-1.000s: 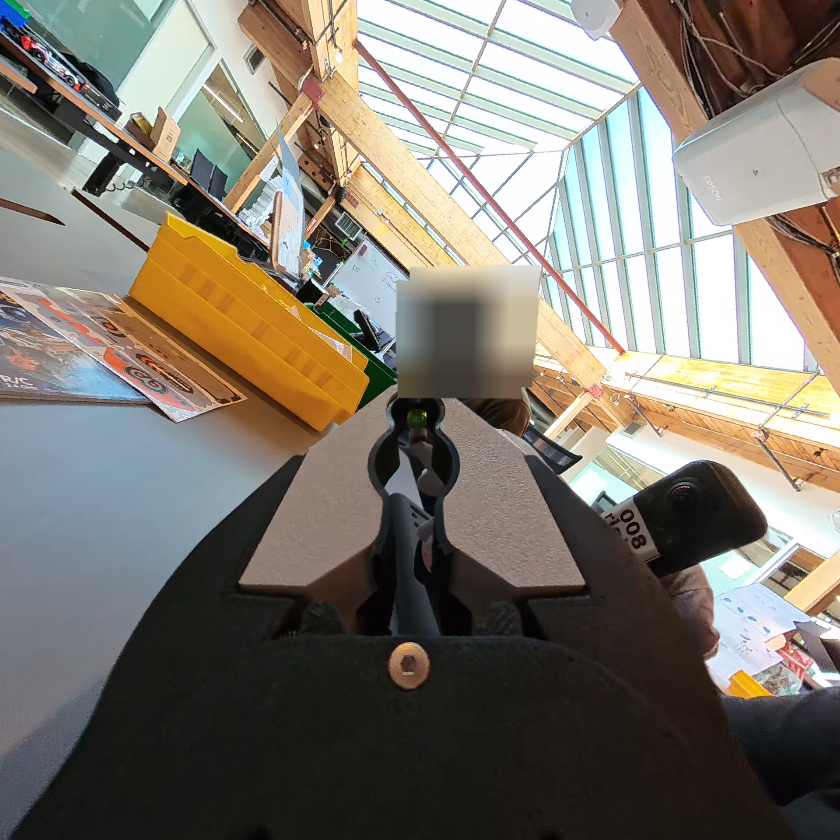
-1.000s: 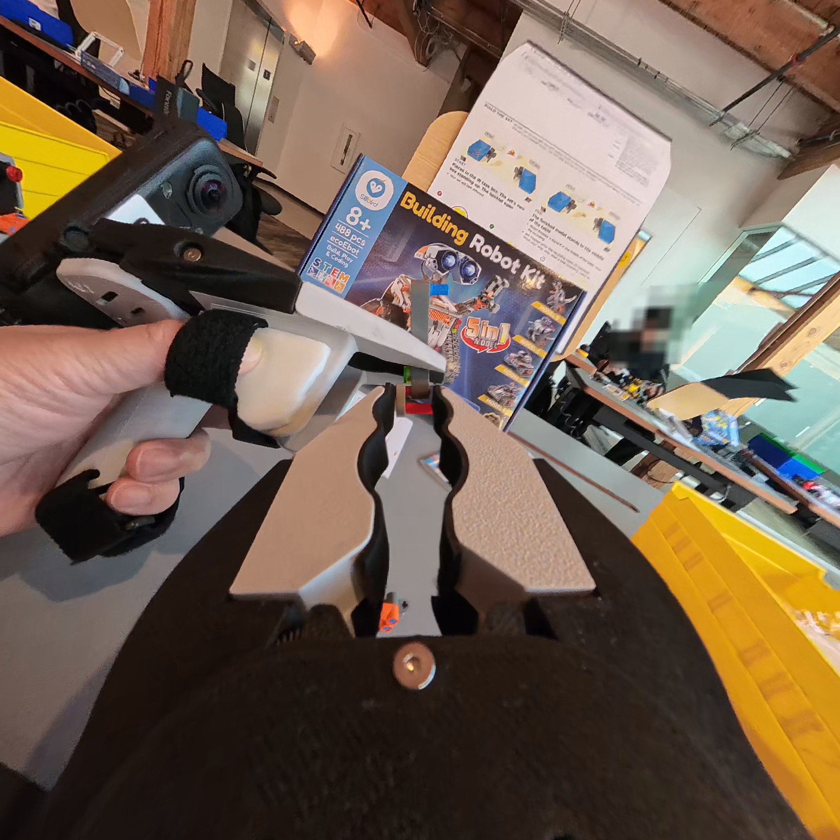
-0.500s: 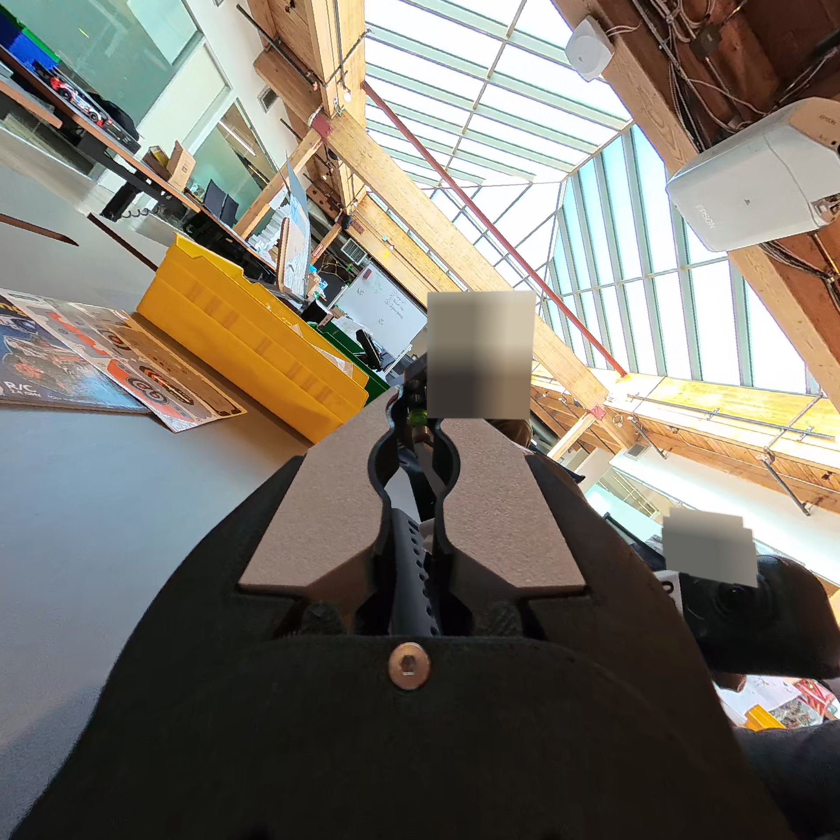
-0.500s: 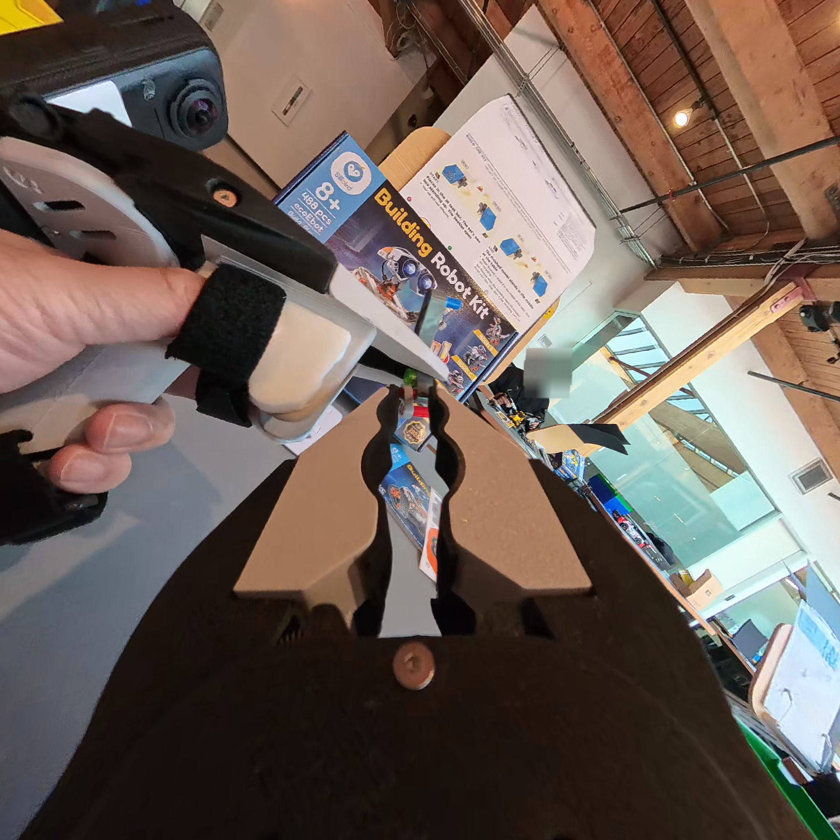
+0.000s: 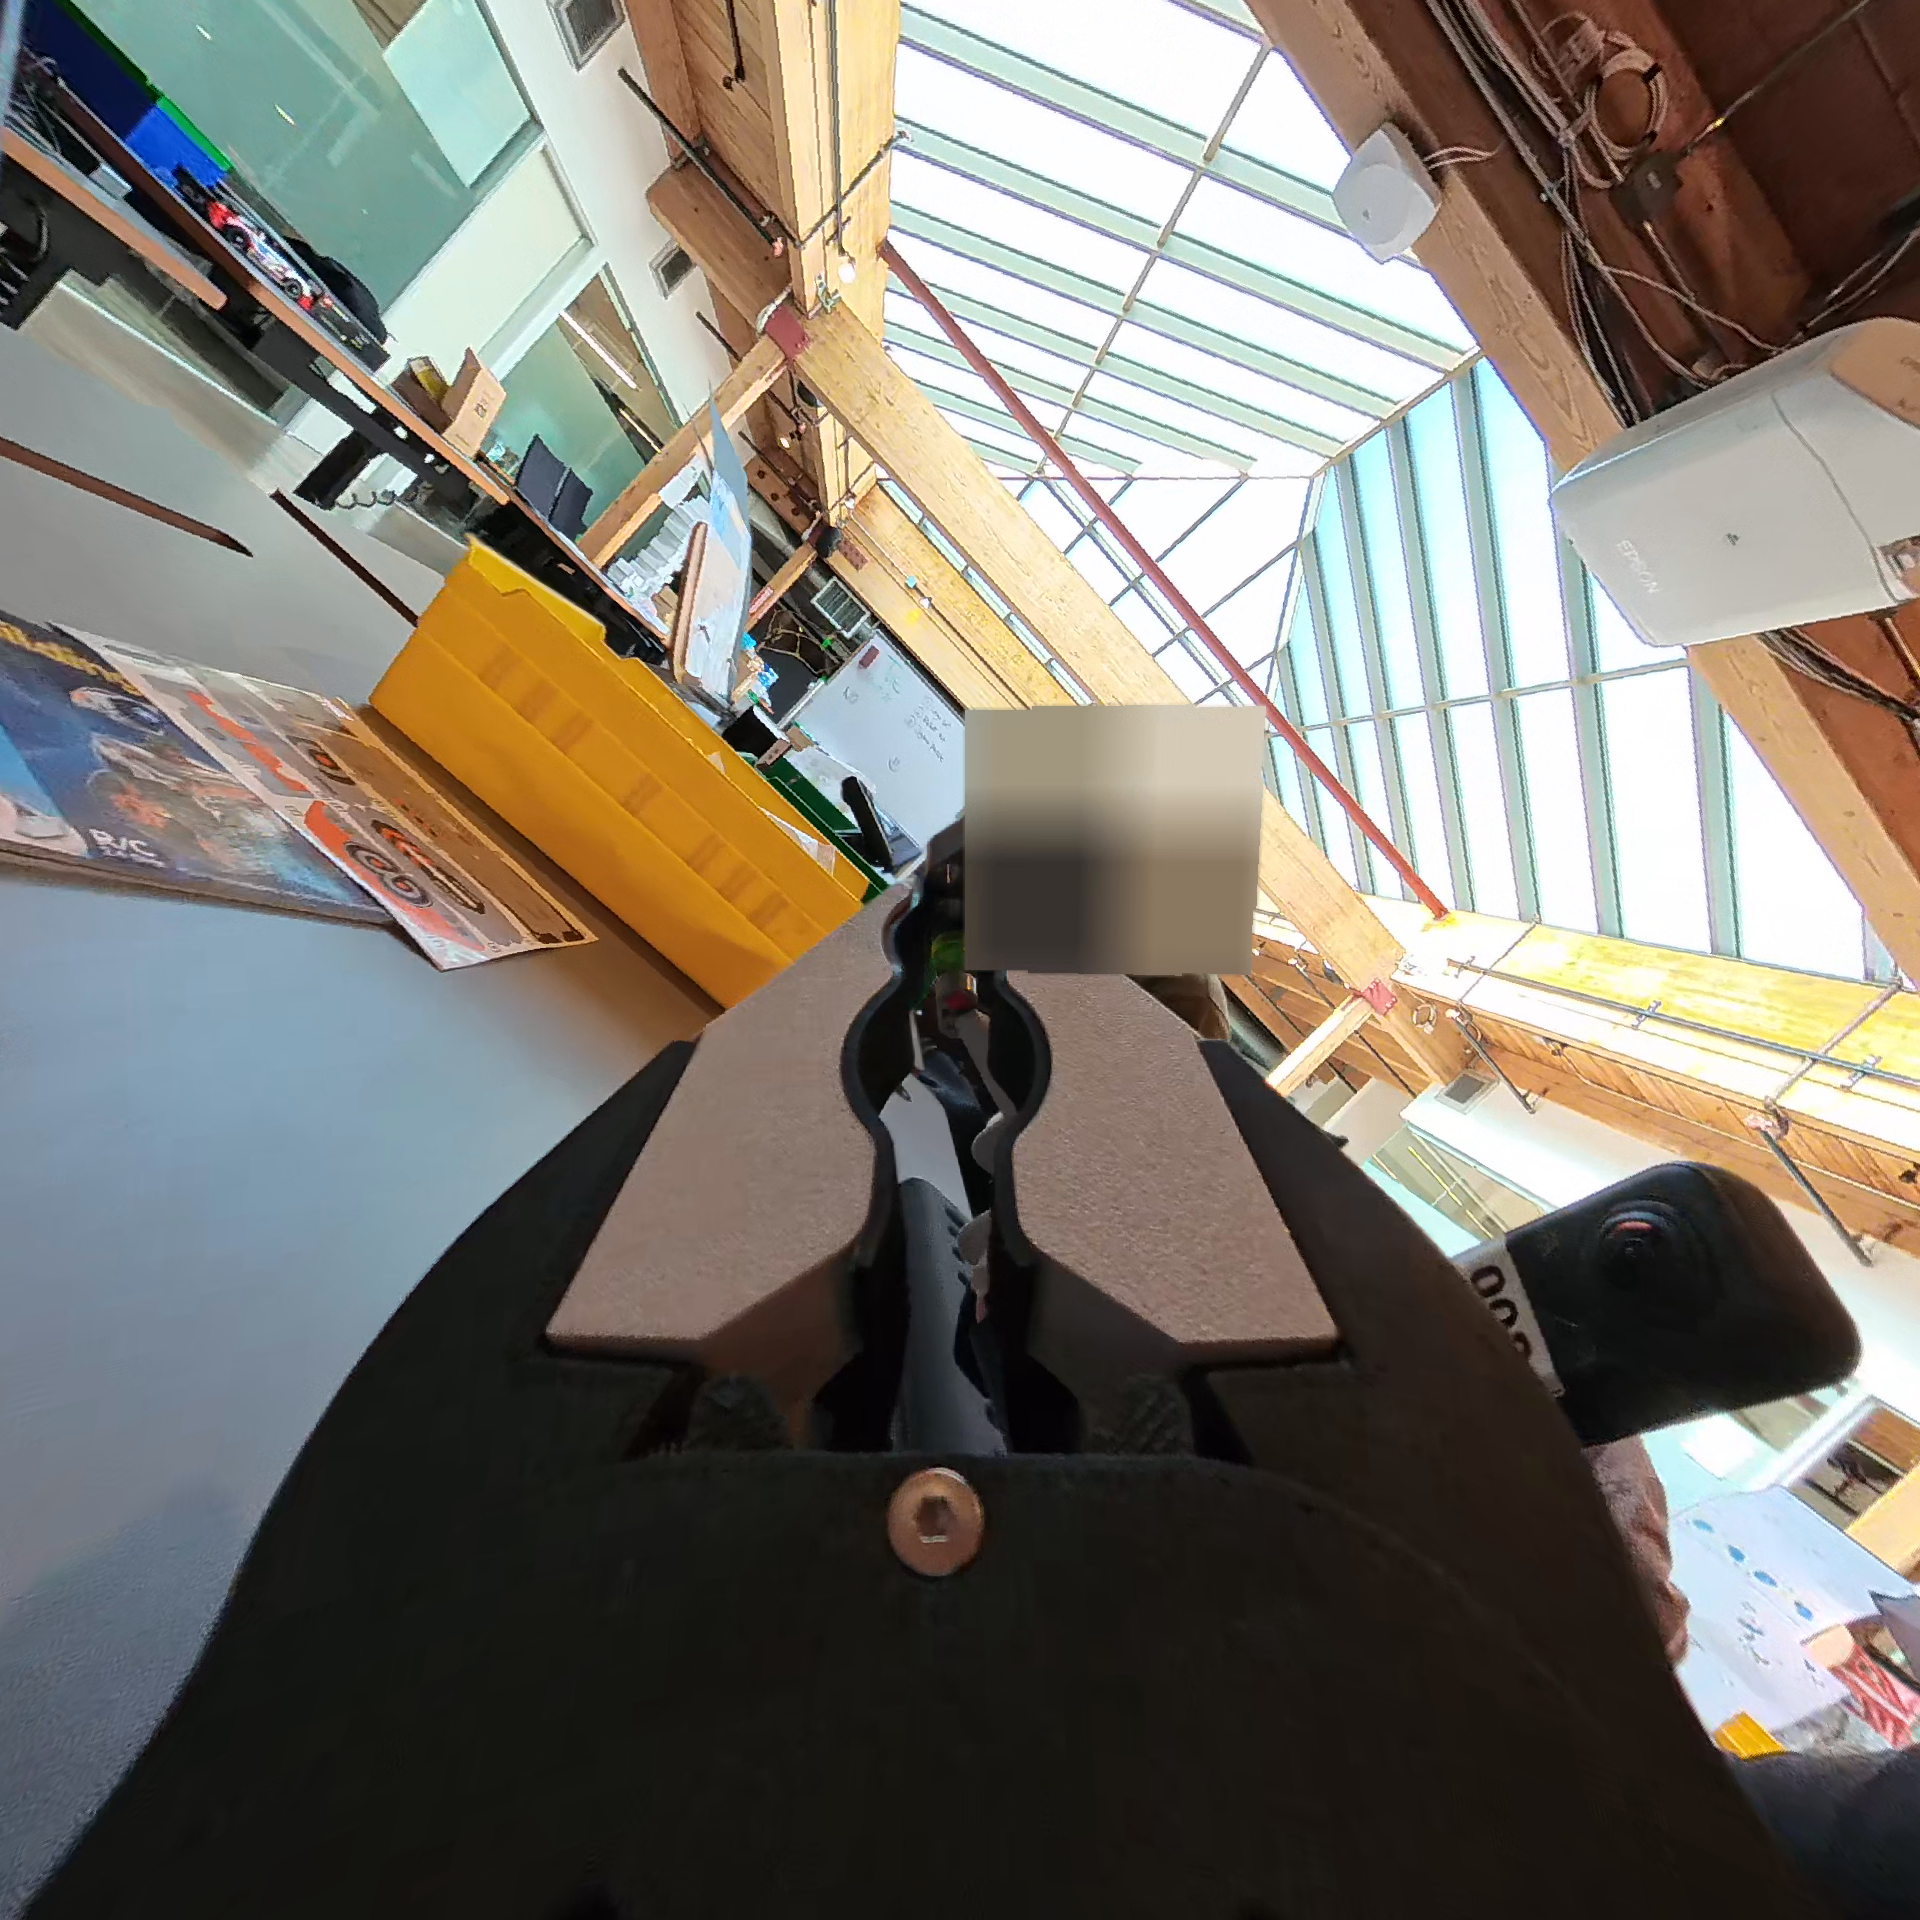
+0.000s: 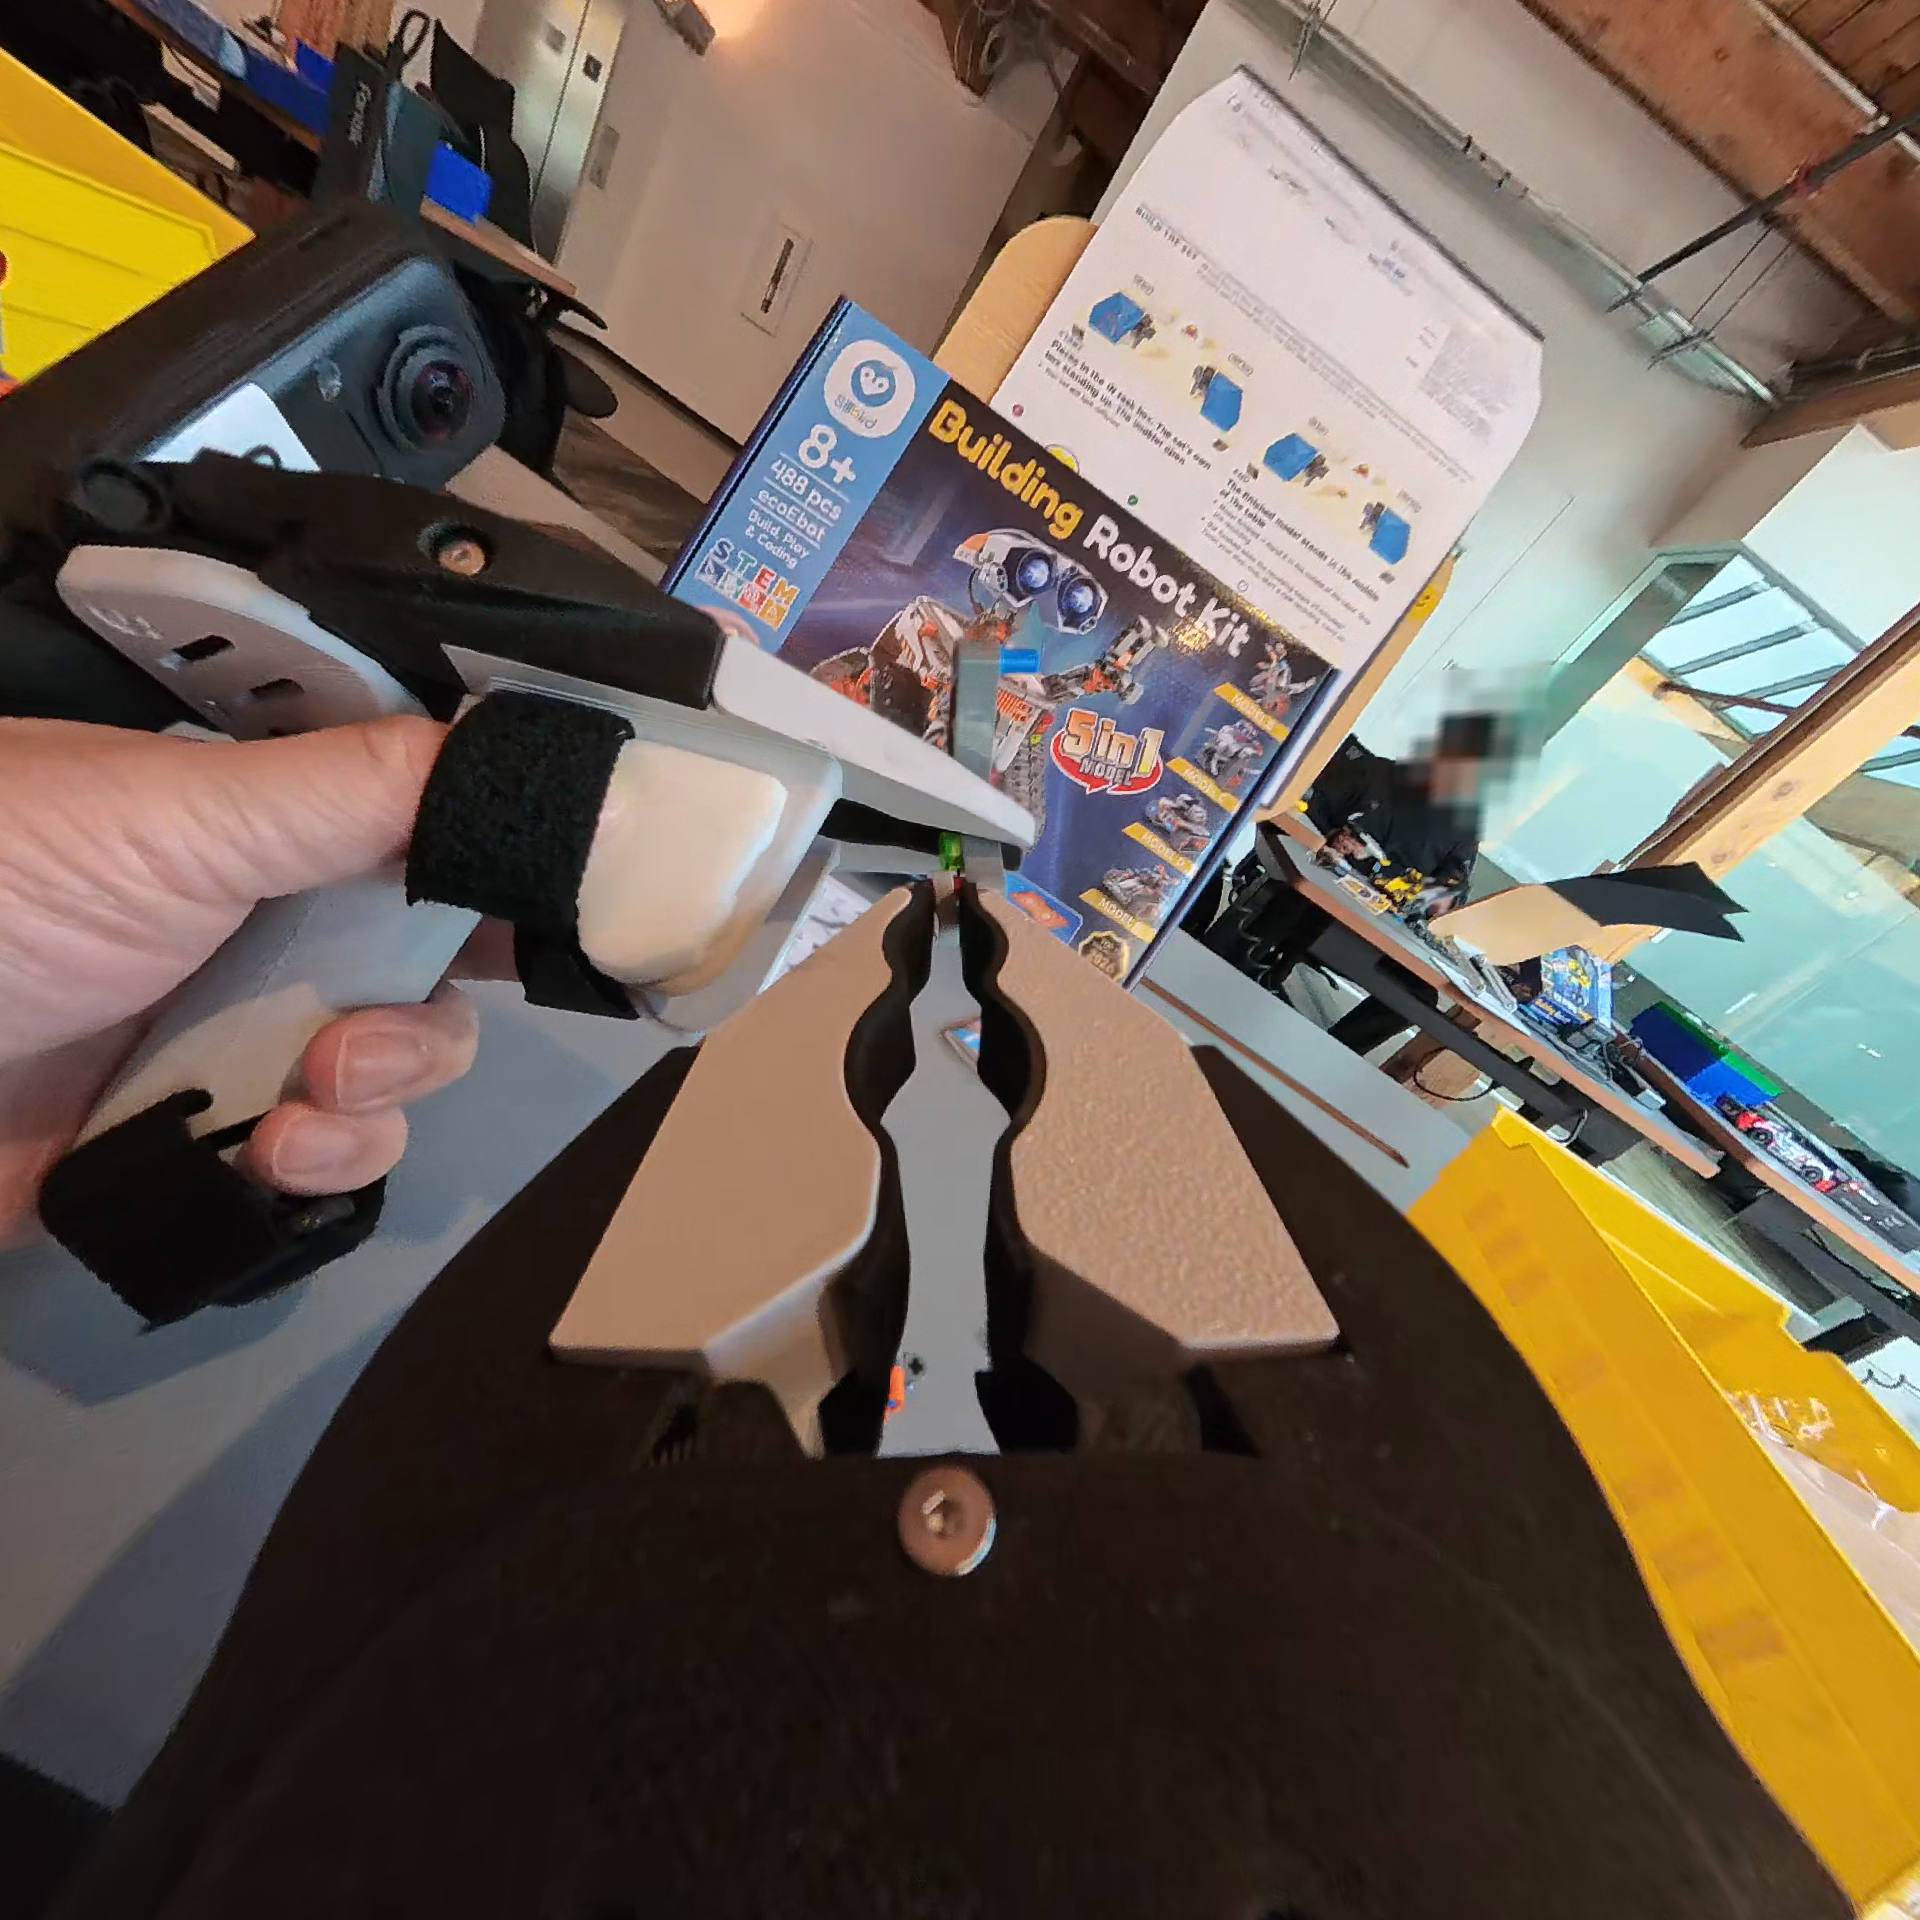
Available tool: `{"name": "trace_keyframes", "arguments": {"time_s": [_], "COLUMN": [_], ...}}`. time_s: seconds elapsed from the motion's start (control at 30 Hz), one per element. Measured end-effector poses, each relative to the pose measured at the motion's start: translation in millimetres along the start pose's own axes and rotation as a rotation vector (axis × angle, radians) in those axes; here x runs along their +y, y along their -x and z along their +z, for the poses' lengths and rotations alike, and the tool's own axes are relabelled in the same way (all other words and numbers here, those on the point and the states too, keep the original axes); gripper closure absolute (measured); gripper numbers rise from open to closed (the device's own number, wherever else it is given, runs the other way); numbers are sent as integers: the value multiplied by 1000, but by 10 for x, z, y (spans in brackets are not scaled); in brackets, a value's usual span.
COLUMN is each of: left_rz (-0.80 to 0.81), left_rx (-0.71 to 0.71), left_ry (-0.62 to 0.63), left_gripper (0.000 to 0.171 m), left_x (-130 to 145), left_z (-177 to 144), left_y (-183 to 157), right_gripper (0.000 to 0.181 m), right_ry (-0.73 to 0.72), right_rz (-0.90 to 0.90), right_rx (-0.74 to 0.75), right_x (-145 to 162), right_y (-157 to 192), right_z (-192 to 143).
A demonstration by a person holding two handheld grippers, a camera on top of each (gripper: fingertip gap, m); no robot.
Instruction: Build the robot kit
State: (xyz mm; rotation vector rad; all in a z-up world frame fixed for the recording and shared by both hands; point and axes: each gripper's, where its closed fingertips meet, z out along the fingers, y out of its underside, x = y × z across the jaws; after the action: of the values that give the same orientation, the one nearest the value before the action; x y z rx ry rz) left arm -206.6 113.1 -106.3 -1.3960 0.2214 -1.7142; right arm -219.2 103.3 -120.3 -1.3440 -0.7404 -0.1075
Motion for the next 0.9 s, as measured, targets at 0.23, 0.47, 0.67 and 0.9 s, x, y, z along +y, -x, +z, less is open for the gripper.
{"name": "trace_keyframes", "arguments": {"time_s": [0.23, 0.47, 0.67, 0.9], "left_rz": [-36, -110, -96, -128], "left_rx": [-18, -8, -16, -15], "left_ry": [-35, -81, -103, -113], "left_gripper": [167, 167, 167, 167], "left_x": [-8, -76, -86, -39], "left_z": [-26, -74, -75, -57], "left_y": [55, 104, 100, 89], "right_gripper": [174, 170, 167, 172], "right_ry": [16, 32, 26, 66], "right_rz": [48, 42, -40, -169], "right_rx": [-14, -22, -9, 62], "right_x": [15, 41, -10, 0], "right_y": [15, 36, 78, 46], "right_z": [25, 32, 35, 55]}}
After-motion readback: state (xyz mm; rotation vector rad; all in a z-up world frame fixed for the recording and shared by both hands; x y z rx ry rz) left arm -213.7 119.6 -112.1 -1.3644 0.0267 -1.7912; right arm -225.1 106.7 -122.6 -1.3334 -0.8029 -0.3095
